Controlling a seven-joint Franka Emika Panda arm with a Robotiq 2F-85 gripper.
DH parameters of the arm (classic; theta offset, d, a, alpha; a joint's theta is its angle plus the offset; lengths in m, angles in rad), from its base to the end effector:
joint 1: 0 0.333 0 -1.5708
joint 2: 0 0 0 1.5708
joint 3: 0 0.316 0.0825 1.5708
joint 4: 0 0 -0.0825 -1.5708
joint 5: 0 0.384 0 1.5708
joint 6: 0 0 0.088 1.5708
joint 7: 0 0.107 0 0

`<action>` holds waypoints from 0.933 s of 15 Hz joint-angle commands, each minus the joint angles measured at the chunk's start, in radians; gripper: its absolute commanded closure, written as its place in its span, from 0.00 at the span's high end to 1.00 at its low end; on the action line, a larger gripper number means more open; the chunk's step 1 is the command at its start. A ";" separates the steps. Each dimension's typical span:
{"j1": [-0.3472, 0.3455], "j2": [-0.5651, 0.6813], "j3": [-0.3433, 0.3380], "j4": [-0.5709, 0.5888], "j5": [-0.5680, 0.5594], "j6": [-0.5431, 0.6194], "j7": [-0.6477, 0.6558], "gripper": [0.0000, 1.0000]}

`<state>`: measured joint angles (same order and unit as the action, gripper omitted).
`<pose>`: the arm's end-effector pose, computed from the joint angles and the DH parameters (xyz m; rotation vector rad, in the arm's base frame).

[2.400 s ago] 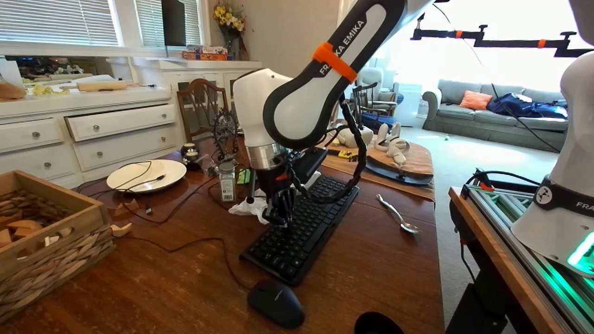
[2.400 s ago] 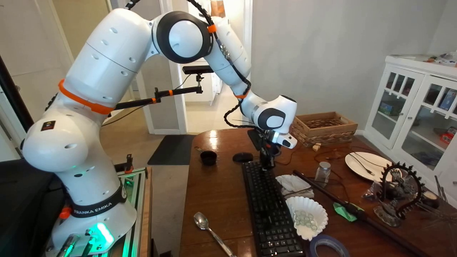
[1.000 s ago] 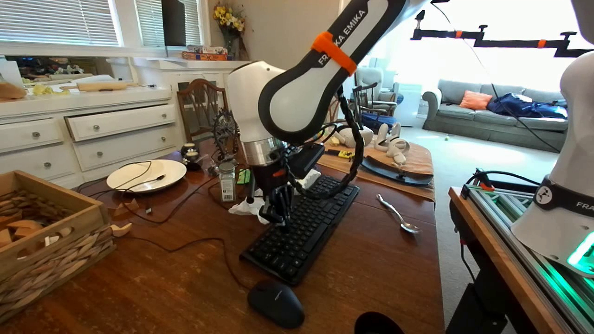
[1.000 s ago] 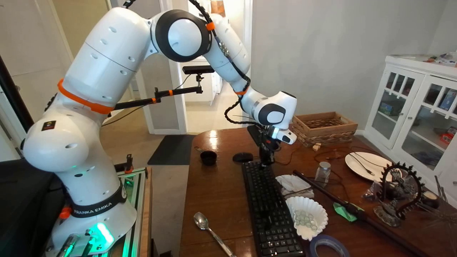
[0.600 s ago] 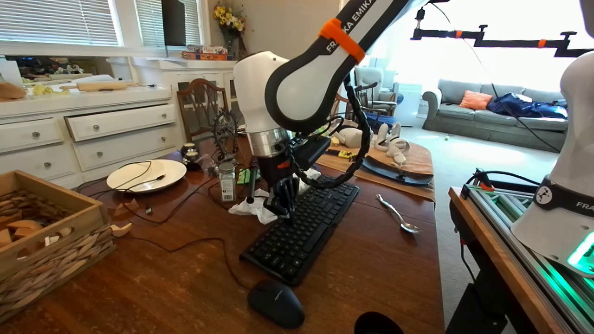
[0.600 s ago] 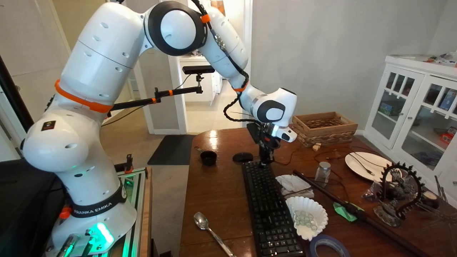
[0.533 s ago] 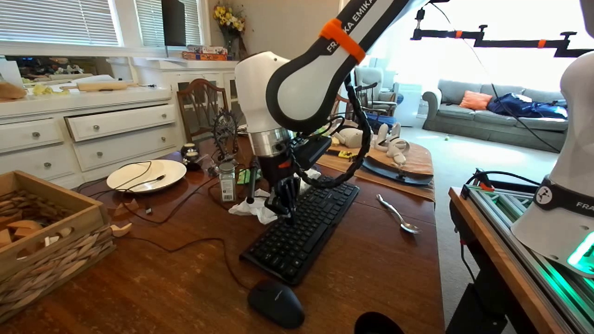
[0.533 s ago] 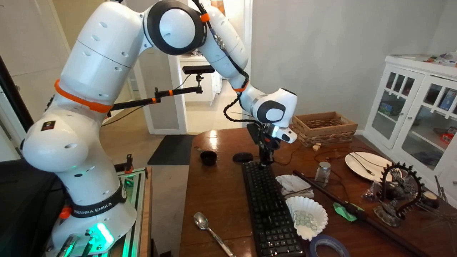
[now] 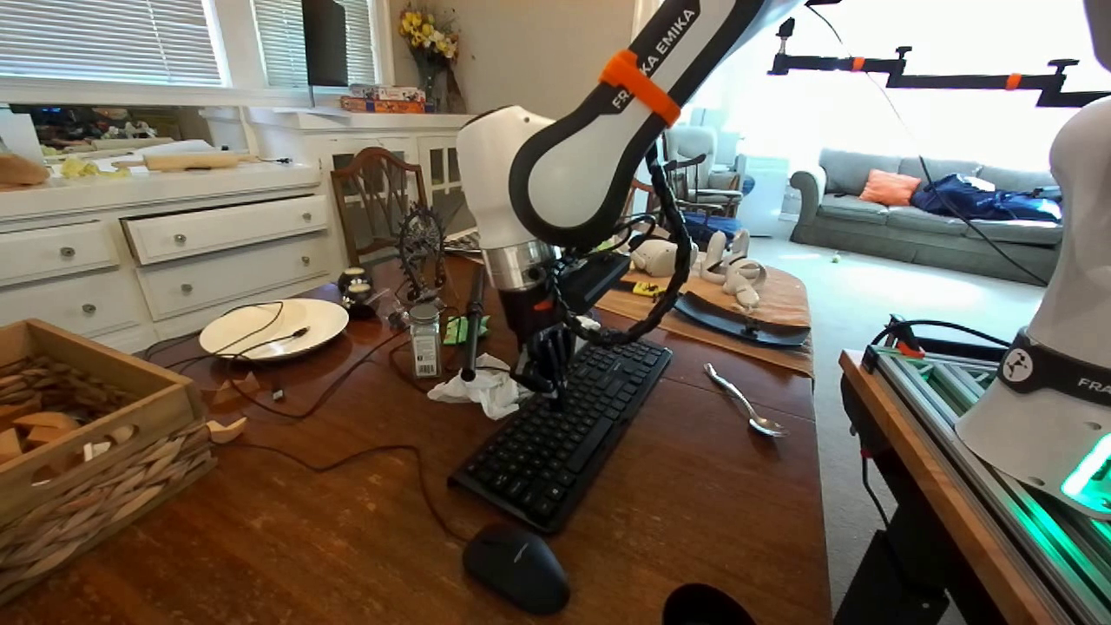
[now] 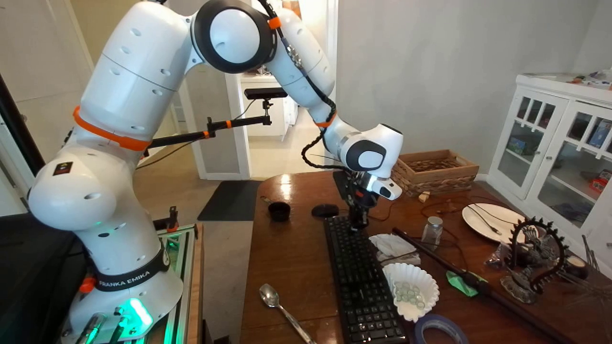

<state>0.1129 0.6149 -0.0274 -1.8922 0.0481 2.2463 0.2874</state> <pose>0.5989 0.0529 0.1572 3.0631 -0.3599 -0.4016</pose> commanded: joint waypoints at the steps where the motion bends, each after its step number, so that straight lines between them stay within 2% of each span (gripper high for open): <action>1: -0.009 -0.009 -0.005 -0.019 -0.004 0.003 0.004 0.00; 14: -0.029 0.026 -0.009 -0.010 -0.004 0.018 -0.016 0.00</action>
<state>0.0914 0.6302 -0.0396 -1.8965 0.0479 2.2471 0.2864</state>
